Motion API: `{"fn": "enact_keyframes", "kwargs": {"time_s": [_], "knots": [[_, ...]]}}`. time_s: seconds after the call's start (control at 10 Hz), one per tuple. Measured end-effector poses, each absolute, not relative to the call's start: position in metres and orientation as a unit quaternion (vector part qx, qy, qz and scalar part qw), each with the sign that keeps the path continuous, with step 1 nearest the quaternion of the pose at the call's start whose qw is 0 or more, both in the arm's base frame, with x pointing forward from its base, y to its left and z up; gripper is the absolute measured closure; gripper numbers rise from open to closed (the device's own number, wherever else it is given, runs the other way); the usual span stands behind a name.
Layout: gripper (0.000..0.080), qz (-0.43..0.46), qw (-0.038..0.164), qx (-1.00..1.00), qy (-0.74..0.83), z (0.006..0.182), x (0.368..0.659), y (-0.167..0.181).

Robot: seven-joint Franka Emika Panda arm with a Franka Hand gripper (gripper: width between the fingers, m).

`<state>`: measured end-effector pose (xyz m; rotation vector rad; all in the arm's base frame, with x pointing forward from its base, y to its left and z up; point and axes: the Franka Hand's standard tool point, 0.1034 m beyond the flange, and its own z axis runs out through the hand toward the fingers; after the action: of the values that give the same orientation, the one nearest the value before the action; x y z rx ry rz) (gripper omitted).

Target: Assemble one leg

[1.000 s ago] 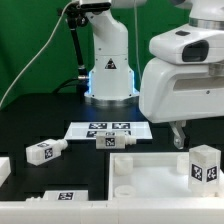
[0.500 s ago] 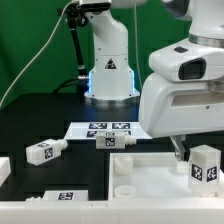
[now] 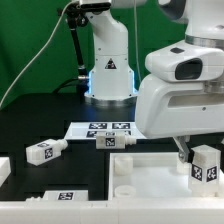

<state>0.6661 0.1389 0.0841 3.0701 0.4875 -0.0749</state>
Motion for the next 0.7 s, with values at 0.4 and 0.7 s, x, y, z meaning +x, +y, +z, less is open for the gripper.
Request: {"fn": "enact_keyframes", "kwargs": {"time_s": [0.4,0.7], "knots": [[0.0518,-0.020,0.016,0.991,0.133,0.0843,0.6687,0.1337],[0.0518,-0.018,0.018,1.000,0.008,0.0843,0.6687,0.1337]]}}
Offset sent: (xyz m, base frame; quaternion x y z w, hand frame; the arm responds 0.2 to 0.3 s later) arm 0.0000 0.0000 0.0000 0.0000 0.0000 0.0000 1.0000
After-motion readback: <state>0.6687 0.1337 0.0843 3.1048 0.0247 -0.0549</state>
